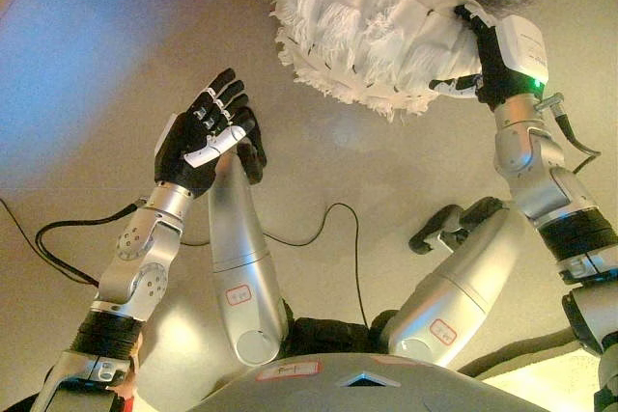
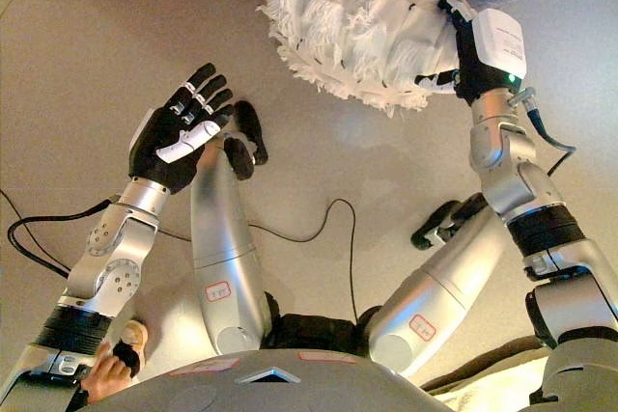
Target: Pick up the pillow and put it on the sofa.
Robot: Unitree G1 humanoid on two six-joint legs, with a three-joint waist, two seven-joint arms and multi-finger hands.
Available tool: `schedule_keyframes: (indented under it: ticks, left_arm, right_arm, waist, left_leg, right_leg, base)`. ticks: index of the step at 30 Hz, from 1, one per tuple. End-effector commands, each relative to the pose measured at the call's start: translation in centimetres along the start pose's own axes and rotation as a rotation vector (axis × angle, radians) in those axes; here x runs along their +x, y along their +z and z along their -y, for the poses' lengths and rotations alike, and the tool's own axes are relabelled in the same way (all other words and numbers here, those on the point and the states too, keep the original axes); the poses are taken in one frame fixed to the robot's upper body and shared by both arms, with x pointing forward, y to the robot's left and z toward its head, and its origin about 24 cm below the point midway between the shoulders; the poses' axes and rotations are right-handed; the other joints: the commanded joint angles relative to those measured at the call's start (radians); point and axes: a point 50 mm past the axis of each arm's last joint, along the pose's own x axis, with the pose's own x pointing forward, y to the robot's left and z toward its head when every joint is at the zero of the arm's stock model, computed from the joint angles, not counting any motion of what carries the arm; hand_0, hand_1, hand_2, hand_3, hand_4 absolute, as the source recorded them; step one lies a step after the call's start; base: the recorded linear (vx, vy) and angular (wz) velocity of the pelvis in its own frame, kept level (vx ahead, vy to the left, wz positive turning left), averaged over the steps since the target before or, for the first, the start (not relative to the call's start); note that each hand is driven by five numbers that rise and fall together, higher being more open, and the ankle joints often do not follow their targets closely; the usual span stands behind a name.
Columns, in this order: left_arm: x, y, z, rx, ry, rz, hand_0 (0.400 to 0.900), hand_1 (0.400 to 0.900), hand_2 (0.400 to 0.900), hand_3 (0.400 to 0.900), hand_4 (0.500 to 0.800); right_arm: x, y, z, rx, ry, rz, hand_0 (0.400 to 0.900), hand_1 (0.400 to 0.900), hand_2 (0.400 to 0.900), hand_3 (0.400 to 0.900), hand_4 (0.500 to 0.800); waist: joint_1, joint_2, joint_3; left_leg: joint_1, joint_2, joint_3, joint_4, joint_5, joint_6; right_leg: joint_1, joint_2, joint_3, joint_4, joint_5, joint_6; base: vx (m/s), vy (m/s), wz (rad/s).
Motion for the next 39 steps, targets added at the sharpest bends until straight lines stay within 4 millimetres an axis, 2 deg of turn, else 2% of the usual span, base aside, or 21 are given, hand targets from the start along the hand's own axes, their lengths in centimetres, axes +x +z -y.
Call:
schedule_keyframes:
  ticks: [1, 7, 8, 9, 10, 17, 24, 27, 30, 34, 35, 39]
  left_arm:
    - [0.9, 3.4, 1.7, 0.027, -0.088, 0.201, 0.900, 0.900, 0.900, 0.900, 0.800]
    - [1.1, 3.2, 1.9, 0.033, -0.095, 0.186, 0.900, 0.900, 0.900, 0.900, 0.800]
    - [1.1, 3.1, 1.9, 0.036, -0.096, 0.184, 0.900, 0.900, 0.900, 0.900, 0.800]
    - [1.1, 3.1, 2.0, 0.038, -0.099, 0.183, 0.900, 0.900, 0.900, 0.900, 0.800]
    - [1.1, 3.1, 2.0, 0.037, -0.101, 0.180, 0.900, 0.900, 0.900, 0.900, 0.800]
    - [0.6, 2.7, 1.9, 0.028, -0.100, 0.161, 0.900, 0.900, 0.900, 0.900, 0.800]
    - [-0.4, 2.3, 1.4, 0.003, -0.070, 0.133, 0.900, 0.900, 0.900, 0.900, 0.800]
    - [-0.6, 2.3, 1.3, 0.000, -0.072, 0.137, 0.900, 0.900, 0.900, 0.900, 0.800]
    - [-0.4, 2.5, 1.4, -0.018, -0.062, 0.154, 0.900, 0.900, 0.900, 0.900, 0.800]
    - [0.0, 3.0, 1.5, -0.028, -0.060, 0.182, 0.900, 0.900, 0.900, 0.900, 0.800]
    - [0.1, 3.2, 1.6, -0.026, -0.063, 0.189, 0.900, 0.900, 0.900, 0.900, 0.800]
    - [0.3, 3.5, 2.0, -0.022, -0.071, 0.200, 0.900, 0.900, 0.900, 0.900, 0.800]
  right_arm:
    - [2.2, -0.5, 3.3, -0.028, -0.156, -0.058, 0.900, 0.900, 0.900, 0.900, 0.800]
    - [3.4, -0.6, 3.6, -0.031, -0.138, -0.133, 0.900, 0.900, 0.900, 0.900, 0.800]
    - [3.5, -0.6, 3.5, -0.029, -0.134, -0.146, 0.724, 0.724, 0.724, 0.724, 0.694]
    - [3.6, -0.7, 3.5, -0.027, -0.130, -0.157, 0.443, 0.443, 0.443, 0.443, 0.526]
    - [3.8, -0.7, 3.5, -0.020, -0.121, -0.171, 0.400, 0.400, 0.400, 0.400, 0.500]
    - [3.8, 0.5, 2.9, 0.048, -0.095, -0.163, 0.400, 0.400, 0.400, 0.400, 0.500]
    - [2.2, 1.4, 1.5, 0.090, -0.100, -0.107, 0.400, 0.400, 0.400, 0.400, 0.500]
    - [1.6, 2.1, 1.4, 0.110, -0.125, -0.061, 0.400, 0.400, 0.400, 0.400, 0.500]
    - [1.2, 3.3, 1.8, 0.127, -0.179, -0.001, 0.400, 0.400, 0.400, 0.400, 0.500]
    - [0.7, 4.3, 3.0, 0.154, -0.253, 0.071, 0.400, 0.400, 0.400, 0.400, 0.500]
    - [0.5, 4.5, 3.4, 0.159, -0.269, 0.086, 0.400, 0.400, 0.400, 0.400, 0.500]
    - [-0.9, 4.8, 4.7, 0.153, -0.340, 0.149, 0.400, 0.400, 0.400, 0.400, 0.500]
  waist:
    - [0.054, 0.050, -0.003]
    - [0.076, 0.056, -0.003]
    - [0.079, 0.057, -0.003]
    - [0.083, 0.057, -0.003]
    - [0.088, 0.058, -0.003]
    - [0.097, 0.055, -0.003]
    - [0.089, 0.042, -0.003]
    - [0.083, 0.034, -0.003]
    - [0.079, 0.024, -0.003]
    - [0.073, 0.008, -0.006]
    - [0.071, 0.004, -0.008]
    - [0.061, -0.025, -0.027]
  left_leg:
    - [0.002, 0.058, -0.112, 0.272, -0.354, -0.068]
    - [-0.026, 0.037, -0.122, 0.306, -0.361, -0.067]
    - [-0.030, 0.036, -0.123, 0.311, -0.360, -0.067]
    - [-0.032, 0.034, -0.123, 0.316, -0.360, -0.066]
    - [-0.032, 0.030, -0.121, 0.319, -0.360, -0.064]
    - [0.014, 0.025, -0.090, 0.290, -0.339, -0.053]
    - [0.103, 0.045, -0.058, 0.229, -0.297, -0.040]
    - [0.162, 0.057, -0.032, 0.175, -0.278, -0.034]
    - [0.226, 0.064, -0.003, 0.096, -0.256, -0.028]
    - [0.371, 0.058, 0.042, -0.093, -0.212, -0.020]
    - [0.397, 0.052, 0.050, -0.155, -0.169, -0.010]
    - [0.551, 0.022, 0.086, -0.339, -0.122, -0.005]
  right_leg:
    - [-0.147, 0.019, 0.060, -0.011, 0.100, -0.057]
    - [-0.156, 0.014, 0.051, 0.019, 0.087, -0.067]
    - [-0.156, 0.012, 0.050, 0.022, 0.088, -0.069]
    - [-0.156, 0.010, 0.047, 0.027, 0.087, -0.071]
    - [-0.153, 0.009, 0.042, 0.027, 0.088, -0.072]
    - [-0.096, 0.015, -0.001, 0.003, 0.098, -0.076]
    - [-0.014, 0.023, -0.042, -0.049, 0.129, -0.072]
    - [0.048, 0.032, -0.080, -0.116, 0.156, -0.068]
    - [0.110, 0.045, -0.119, -0.199, 0.193, -0.062]
    - [0.244, 0.078, -0.186, -0.386, 0.268, -0.053]
    - [0.264, 0.089, -0.199, -0.445, 0.317, -0.062]
    - [0.418, 0.111, -0.285, -0.650, 0.399, -0.047]
  base:
    - [0.00, -0.006, 0.09]
    - [0.01, -0.030, 0.09]
    - [0.02, -0.038, 0.07]
    - [0.03, -0.037, 0.06]
    - [0.04, -0.032, 0.05]
    - [0.04, -0.012, -0.03]
    - [0.05, -0.014, -0.08]
    - [0.01, -0.006, -0.12]
    - [-0.02, -0.010, -0.15]
    - [-0.04, -0.009, -0.18]
    - [-0.09, -0.010, -0.14]
    - [0.01, -0.010, -0.12]
